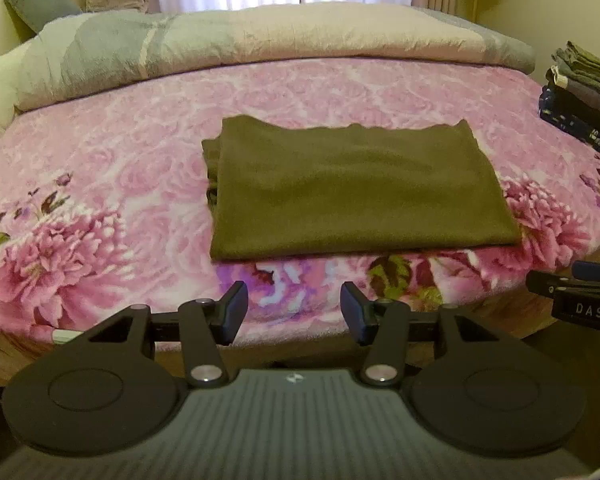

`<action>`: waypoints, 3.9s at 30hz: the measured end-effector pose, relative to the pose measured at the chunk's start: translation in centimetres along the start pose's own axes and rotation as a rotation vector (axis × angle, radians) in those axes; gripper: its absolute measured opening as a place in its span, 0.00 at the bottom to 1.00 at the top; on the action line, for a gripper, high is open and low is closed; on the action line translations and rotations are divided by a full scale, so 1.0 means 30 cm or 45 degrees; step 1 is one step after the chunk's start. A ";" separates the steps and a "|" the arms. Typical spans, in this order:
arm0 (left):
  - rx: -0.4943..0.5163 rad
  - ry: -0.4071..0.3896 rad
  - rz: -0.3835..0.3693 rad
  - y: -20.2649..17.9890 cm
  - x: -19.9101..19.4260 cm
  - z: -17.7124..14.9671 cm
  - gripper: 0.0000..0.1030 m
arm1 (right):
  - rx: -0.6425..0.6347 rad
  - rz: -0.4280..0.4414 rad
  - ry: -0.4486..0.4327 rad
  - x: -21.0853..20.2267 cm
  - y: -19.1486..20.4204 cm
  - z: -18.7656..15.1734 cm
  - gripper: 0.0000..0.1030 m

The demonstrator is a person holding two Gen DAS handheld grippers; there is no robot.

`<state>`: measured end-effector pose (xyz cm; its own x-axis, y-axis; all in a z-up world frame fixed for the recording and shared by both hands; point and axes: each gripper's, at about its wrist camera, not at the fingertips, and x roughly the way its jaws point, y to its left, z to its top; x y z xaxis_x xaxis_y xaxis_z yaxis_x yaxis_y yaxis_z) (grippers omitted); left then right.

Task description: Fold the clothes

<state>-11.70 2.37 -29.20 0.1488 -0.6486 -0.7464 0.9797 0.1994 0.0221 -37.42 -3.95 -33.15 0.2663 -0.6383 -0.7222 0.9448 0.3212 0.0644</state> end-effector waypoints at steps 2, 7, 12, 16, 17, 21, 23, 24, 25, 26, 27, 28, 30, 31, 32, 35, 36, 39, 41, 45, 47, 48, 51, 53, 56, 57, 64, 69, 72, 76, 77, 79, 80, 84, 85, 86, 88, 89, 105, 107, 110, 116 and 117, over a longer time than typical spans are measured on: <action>-0.007 0.010 -0.001 0.008 0.012 -0.002 0.46 | -0.005 -0.001 0.014 0.014 0.005 0.000 0.72; -0.049 0.036 0.001 0.042 0.039 0.000 0.46 | 0.021 0.048 0.020 0.041 -0.008 0.009 0.72; -0.064 0.022 -0.065 0.076 0.058 0.001 0.45 | 0.156 0.193 -0.001 0.071 -0.094 0.028 0.71; -0.112 -0.018 -0.130 0.128 0.075 0.030 0.41 | 0.265 0.309 -0.018 0.094 -0.162 0.043 0.71; -0.124 -0.028 -0.138 0.141 0.084 0.041 0.39 | 0.315 0.343 -0.024 0.104 -0.191 0.050 0.71; -0.165 -0.057 -0.184 0.184 0.133 0.091 0.36 | 0.559 0.450 -0.055 0.184 -0.342 0.108 0.71; -0.196 -0.061 -0.225 0.201 0.169 0.117 0.34 | 0.633 0.496 -0.068 0.232 -0.392 0.141 0.67; -0.213 -0.057 -0.243 0.207 0.192 0.128 0.33 | 0.665 0.518 -0.069 0.260 -0.413 0.159 0.61; -0.230 -0.052 -0.261 0.213 0.216 0.138 0.33 | 0.695 0.538 -0.064 0.291 -0.431 0.177 0.60; -0.247 -0.046 -0.278 0.219 0.241 0.149 0.32 | 0.725 0.553 -0.056 0.324 -0.449 0.195 0.60; -0.271 -0.036 -0.295 0.224 0.268 0.159 0.32 | 0.748 0.564 -0.047 0.356 -0.464 0.210 0.60; -0.294 -0.024 -0.310 0.230 0.293 0.168 0.32 | 0.764 0.574 -0.041 0.386 -0.476 0.224 0.60; -0.334 -0.004 -0.340 0.241 0.340 0.183 0.32 | 0.779 0.584 -0.028 0.441 -0.492 0.247 0.60; -0.349 0.004 -0.354 0.245 0.358 0.191 0.32 | 0.783 0.587 -0.021 0.467 -0.499 0.257 0.60; -0.364 0.007 -0.370 0.251 0.373 0.199 0.31 | 0.781 0.585 -0.012 0.491 -0.505 0.266 0.60; -0.406 -0.002 -0.433 0.274 0.413 0.231 0.31 | 0.768 0.591 0.045 0.565 -0.525 0.280 0.58; -0.421 -0.006 -0.452 0.285 0.430 0.244 0.31 | 0.767 0.608 0.059 0.585 -0.533 0.281 0.50; -0.480 -0.009 -0.498 0.325 0.491 0.282 0.31 | 0.793 0.679 0.090 0.633 -0.565 0.287 0.45; -0.510 0.012 -0.505 0.346 0.544 0.299 0.31 | 0.803 0.731 0.108 0.654 -0.575 0.290 0.44; -0.551 0.092 -0.483 0.366 0.642 0.285 0.22 | 0.810 0.803 0.133 0.687 -0.583 0.288 0.35; -0.570 0.094 -0.469 0.372 0.666 0.274 0.16 | 0.836 0.827 0.133 0.693 -0.595 0.276 0.31; -0.573 0.090 -0.473 0.376 0.672 0.273 0.16 | 0.849 0.840 0.133 0.697 -0.602 0.270 0.29; -0.575 0.097 -0.484 0.384 0.681 0.279 0.16 | 0.869 0.830 0.166 0.706 -0.600 0.279 0.22; -0.585 0.101 -0.493 0.391 0.674 0.283 0.16 | 0.880 0.806 0.197 0.710 -0.594 0.292 0.19; -0.611 0.100 -0.514 0.407 0.659 0.285 0.17 | 0.862 0.691 0.261 0.700 -0.561 0.339 0.16; -0.628 0.095 -0.527 0.416 0.651 0.283 0.17 | 0.833 0.628 0.274 0.685 -0.536 0.361 0.16; -0.717 0.061 -0.567 0.501 0.580 0.245 0.17 | 0.309 0.194 0.140 0.481 -0.172 0.539 0.15; -0.772 0.050 -0.583 0.559 0.533 0.218 0.18 | -0.194 0.044 -0.039 0.375 0.242 0.504 0.15; -0.792 0.053 -0.587 0.576 0.513 0.203 0.18 | -0.408 -0.024 -0.041 0.434 0.434 0.382 0.18; -0.808 0.065 -0.600 0.578 0.496 0.184 0.18 | -0.545 -0.019 -0.054 0.514 0.527 0.251 0.54; -0.810 0.065 -0.604 0.574 0.491 0.180 0.19 | -0.562 -0.006 -0.057 0.519 0.538 0.232 0.57; -0.813 0.065 -0.619 0.564 0.483 0.175 0.19 | -0.490 0.086 -0.045 0.483 0.494 0.248 0.60; -0.816 0.064 -0.632 0.556 0.480 0.176 0.19 | -0.440 0.140 -0.037 0.461 0.463 0.262 0.61; -0.802 0.053 -0.691 0.505 0.476 0.198 0.19 | -0.185 0.347 -0.045 0.352 0.302 0.319 0.60; -0.796 0.055 -0.714 0.486 0.481 0.209 0.20 | -0.089 0.379 -0.074 0.311 0.236 0.333 0.60; -0.789 0.058 -0.739 0.466 0.488 0.220 0.20 | 0.017 0.394 -0.097 0.287 0.168 0.343 0.60; -0.785 0.082 -0.795 0.418 0.522 0.244 0.21 | 0.249 0.385 -0.131 0.276 0.025 0.355 0.60; -0.784 0.095 -0.824 0.394 0.540 0.255 0.21 | 0.362 0.355 -0.125 0.289 -0.046 0.355 0.54; -0.858 0.285 -1.035 0.181 0.845 0.359 0.36 | 0.286 0.216 0.123 0.585 -0.077 0.336 0.28; -0.827 0.283 -1.043 0.166 0.857 0.370 0.26 | 0.273 0.215 0.123 0.588 -0.070 0.333 0.28; -0.743 0.218 -1.037 0.174 0.820 0.391 0.14 | 0.254 0.220 0.127 0.578 -0.045 0.340 0.28; -0.650 -0.032 -0.925 0.376 0.626 0.426 0.13 | 0.150 0.369 0.088 0.540 0.081 0.391 0.28; -0.647 -0.050 -0.888 0.418 0.608 0.416 0.13 | 0.130 0.399 0.084 0.541 0.112 0.397 0.28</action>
<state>4.99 -16.14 -34.25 -0.4502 -0.7683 -0.4550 0.6713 0.0447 -0.7398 -27.66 -21.55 -36.45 0.5372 -0.4721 -0.6990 0.8340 0.4209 0.3566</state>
